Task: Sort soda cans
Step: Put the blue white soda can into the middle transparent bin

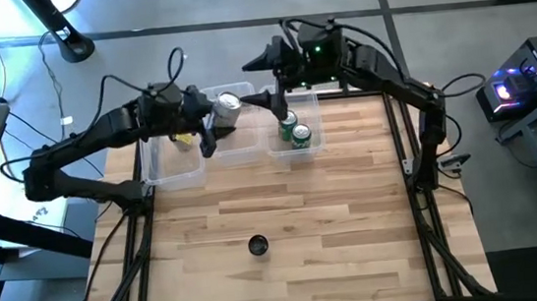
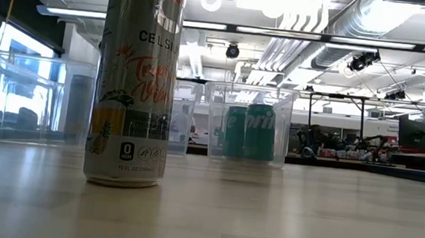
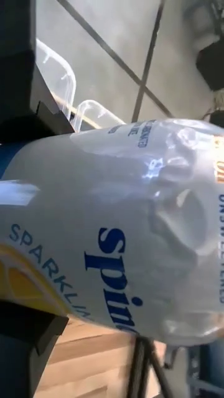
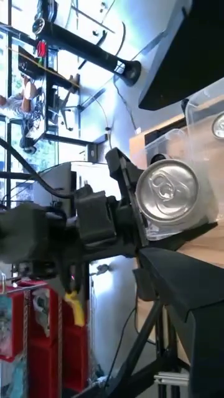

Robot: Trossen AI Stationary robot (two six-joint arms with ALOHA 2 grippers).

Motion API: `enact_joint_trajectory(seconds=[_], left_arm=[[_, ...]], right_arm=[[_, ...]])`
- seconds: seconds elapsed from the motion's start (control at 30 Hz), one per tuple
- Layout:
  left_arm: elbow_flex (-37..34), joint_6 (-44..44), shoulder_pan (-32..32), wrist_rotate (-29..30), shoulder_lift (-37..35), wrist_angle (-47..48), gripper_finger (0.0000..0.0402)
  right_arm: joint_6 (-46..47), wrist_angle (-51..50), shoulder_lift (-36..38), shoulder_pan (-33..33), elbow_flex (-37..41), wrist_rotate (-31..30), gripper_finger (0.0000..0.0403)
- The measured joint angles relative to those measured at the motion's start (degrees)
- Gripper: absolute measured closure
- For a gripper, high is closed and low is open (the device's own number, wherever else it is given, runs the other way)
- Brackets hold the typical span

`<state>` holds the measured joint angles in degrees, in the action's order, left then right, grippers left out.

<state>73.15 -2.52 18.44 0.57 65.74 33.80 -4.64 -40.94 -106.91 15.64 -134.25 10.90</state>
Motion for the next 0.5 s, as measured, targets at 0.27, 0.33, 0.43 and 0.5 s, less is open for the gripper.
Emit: enact_joint_trajectory(seconds=[0.27,0.33,0.43,0.5], left_arm=[[-14.85,6.93,3.83,0.18,-5.01,-14.3,0.0128],[-17.22,8.3,4.13,0.1,-5.7,-15.86,0.0128],[-19.54,8.45,4.05,1.56,-6.39,-16.01,0.0128],[-21.37,8.4,4.03,3.78,-6.65,-15.95,0.0128]], right_arm=[[3.75,4.71,-5.1,0.13,1.96,1.73,0.0028],[4.28,7.25,-7.06,0.09,1.96,1.97,0.0028],[4.35,8.34,-9.64,0.13,1.99,1.95,0.0027],[4.26,8.41,-10.66,0.34,2.0,1.13,0.0027]])
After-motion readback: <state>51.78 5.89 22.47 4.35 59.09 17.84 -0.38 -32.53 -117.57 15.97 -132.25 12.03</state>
